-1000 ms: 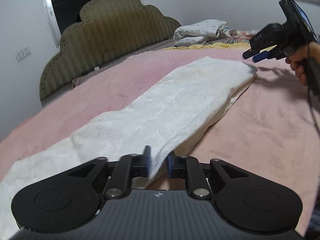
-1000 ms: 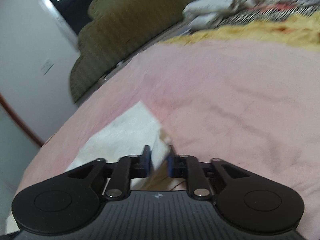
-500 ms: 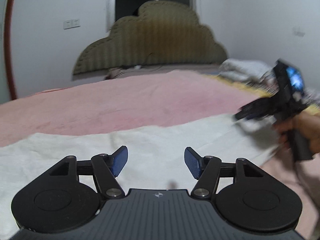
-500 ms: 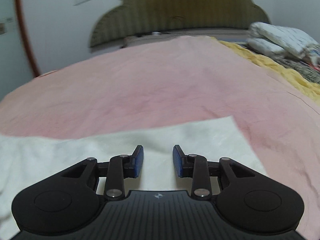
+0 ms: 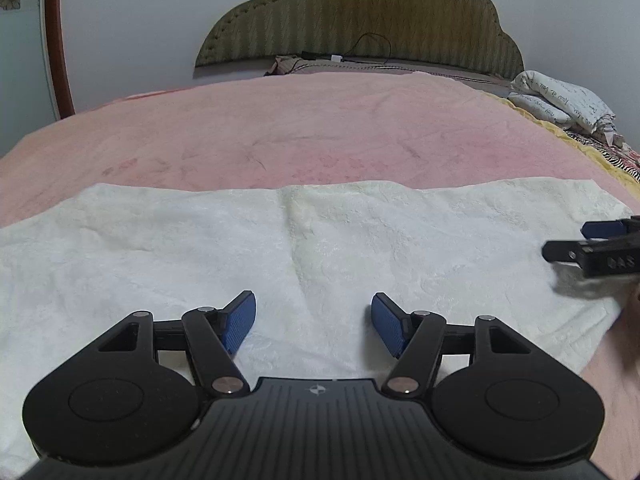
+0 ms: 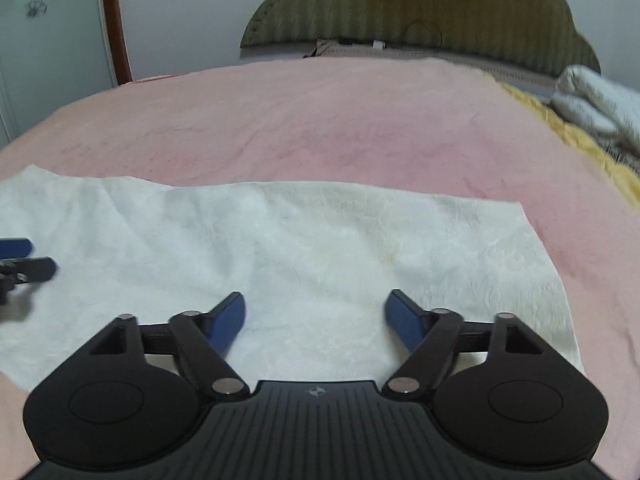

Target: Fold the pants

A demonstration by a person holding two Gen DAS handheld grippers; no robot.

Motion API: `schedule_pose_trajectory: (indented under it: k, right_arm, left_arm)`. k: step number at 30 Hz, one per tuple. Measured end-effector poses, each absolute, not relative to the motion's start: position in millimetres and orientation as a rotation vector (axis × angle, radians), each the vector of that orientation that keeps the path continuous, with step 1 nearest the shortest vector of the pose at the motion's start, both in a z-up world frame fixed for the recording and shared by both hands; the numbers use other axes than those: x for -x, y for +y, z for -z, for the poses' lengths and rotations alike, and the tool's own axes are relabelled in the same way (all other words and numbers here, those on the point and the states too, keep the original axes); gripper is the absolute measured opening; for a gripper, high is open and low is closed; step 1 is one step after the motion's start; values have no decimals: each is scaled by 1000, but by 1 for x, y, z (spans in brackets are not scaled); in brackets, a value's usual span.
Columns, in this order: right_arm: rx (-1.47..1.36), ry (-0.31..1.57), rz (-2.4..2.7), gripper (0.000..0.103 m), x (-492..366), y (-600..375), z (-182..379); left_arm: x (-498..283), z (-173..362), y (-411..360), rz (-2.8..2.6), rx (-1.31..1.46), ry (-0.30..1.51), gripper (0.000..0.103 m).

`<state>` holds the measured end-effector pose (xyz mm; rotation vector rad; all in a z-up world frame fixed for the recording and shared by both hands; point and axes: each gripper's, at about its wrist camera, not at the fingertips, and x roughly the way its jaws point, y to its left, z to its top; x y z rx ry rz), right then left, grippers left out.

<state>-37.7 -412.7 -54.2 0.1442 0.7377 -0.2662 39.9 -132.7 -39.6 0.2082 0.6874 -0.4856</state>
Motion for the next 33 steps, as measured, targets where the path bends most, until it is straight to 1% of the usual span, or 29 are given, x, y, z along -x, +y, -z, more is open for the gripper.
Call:
schedule_pose_trajectory:
  k: [2,4,7,10,12,14,15,16,19,21,23,24,25,26,30,33]
  right_arm:
    - [-154,736,330,93,33,-403,48]
    - [-97,709,275,92,33,-380,38]
    - [-12,740,127,92,20,-344,32]
    - [94,776,101,93,-8,-322,38]
    - [7,789,119,93,-29,-335,39]
    - [-64,803,149,97,-47,-352,42]
    - [-88,809,160,99,-50,-356,43]
    - [-96,814,171,99,-51,-356,42]
    - [-70,824,184,99,-35,-347,31]
    - [-92,806,148,99,-16,-343,25]
    - [-132,799,102,100,-1,-341,22]
    - [-141,817,92,102,-1,-340,24]
    - [-129,843,91,103,-3,-339,28]
    - [-106,865,98,103,-7,-336,33]
    - [-136,836,160,103,-20,-333,37]
    - [-149,810,231,103,-23,-325,39]
  left_arm:
    - [-32,37,-130,499,-218,660,68]
    - [-33,37,-135,503,-239,666,68]
    - [-50,40,-145,475,-264,728,71]
    - [-77,39,-152,417,-263,779,70]
    - [-101,37,-154,389,-222,822,71]
    - [-120,34,-148,366,-178,852,72]
    - [-123,31,-142,360,-156,859,69]
    - [-122,27,-134,350,-133,860,69]
    - [-107,20,-107,342,-88,829,73]
    - [-95,19,-93,336,-83,794,83]
    - [-87,23,-91,295,-116,763,85]
    - [-86,27,-95,275,-144,759,85]
    - [-86,30,-99,265,-172,765,85]
    - [-85,33,-102,259,-197,763,87]
    - [-79,38,-109,231,-247,712,99]
    - [-76,39,-105,229,-226,702,101]
